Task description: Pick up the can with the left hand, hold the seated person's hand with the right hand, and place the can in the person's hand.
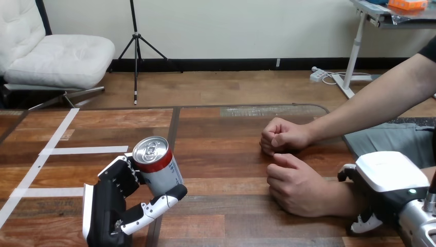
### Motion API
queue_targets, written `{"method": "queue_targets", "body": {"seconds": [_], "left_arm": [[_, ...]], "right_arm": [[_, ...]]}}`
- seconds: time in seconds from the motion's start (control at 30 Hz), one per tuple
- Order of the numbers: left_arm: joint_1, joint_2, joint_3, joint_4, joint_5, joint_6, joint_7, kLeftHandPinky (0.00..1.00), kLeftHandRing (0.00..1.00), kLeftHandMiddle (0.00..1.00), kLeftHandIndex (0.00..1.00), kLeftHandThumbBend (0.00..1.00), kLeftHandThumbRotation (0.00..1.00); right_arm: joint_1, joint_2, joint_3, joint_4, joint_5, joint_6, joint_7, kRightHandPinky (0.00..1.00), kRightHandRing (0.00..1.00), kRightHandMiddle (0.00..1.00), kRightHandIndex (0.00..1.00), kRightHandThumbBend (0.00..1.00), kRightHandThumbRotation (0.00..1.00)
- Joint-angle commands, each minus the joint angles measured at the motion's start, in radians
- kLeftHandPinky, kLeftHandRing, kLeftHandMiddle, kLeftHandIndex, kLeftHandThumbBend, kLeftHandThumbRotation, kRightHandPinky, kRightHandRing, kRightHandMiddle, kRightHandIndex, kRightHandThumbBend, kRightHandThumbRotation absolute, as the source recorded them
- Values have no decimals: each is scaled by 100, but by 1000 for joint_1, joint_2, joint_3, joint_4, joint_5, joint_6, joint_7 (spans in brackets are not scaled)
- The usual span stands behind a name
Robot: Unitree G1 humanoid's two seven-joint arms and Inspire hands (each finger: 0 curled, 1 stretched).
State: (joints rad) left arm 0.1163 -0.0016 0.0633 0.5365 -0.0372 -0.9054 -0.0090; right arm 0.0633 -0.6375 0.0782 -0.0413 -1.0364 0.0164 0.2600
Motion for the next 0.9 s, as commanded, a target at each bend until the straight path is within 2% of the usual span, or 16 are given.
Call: {"method": "queue_targets", "body": {"seconds": [0.0, 0.17, 0.4, 0.87], "left_arm": [[-42, 12, 11, -61, -18, -28, -11, 42, 43, 48, 51, 73, 0], [-45, 15, 11, -55, -33, -35, -27, 42, 44, 49, 51, 73, 0], [-39, 14, 18, -64, -25, -28, -23, 42, 43, 49, 51, 73, 0], [-28, 9, 21, -80, -29, -16, -31, 42, 44, 49, 51, 73, 0]], "right_arm": [[-59, -10, 19, 43, 23, -7, -33, 77, 80, 79, 76, 83, 13], [-66, -9, 30, 64, 34, -11, -52, 77, 80, 79, 76, 83, 11], [-76, 0, 46, 100, 46, -19, -92, 76, 78, 78, 75, 84, 9], [-106, -2, 86, 177, 63, -29, -136, 75, 78, 77, 75, 82, 6]]}}
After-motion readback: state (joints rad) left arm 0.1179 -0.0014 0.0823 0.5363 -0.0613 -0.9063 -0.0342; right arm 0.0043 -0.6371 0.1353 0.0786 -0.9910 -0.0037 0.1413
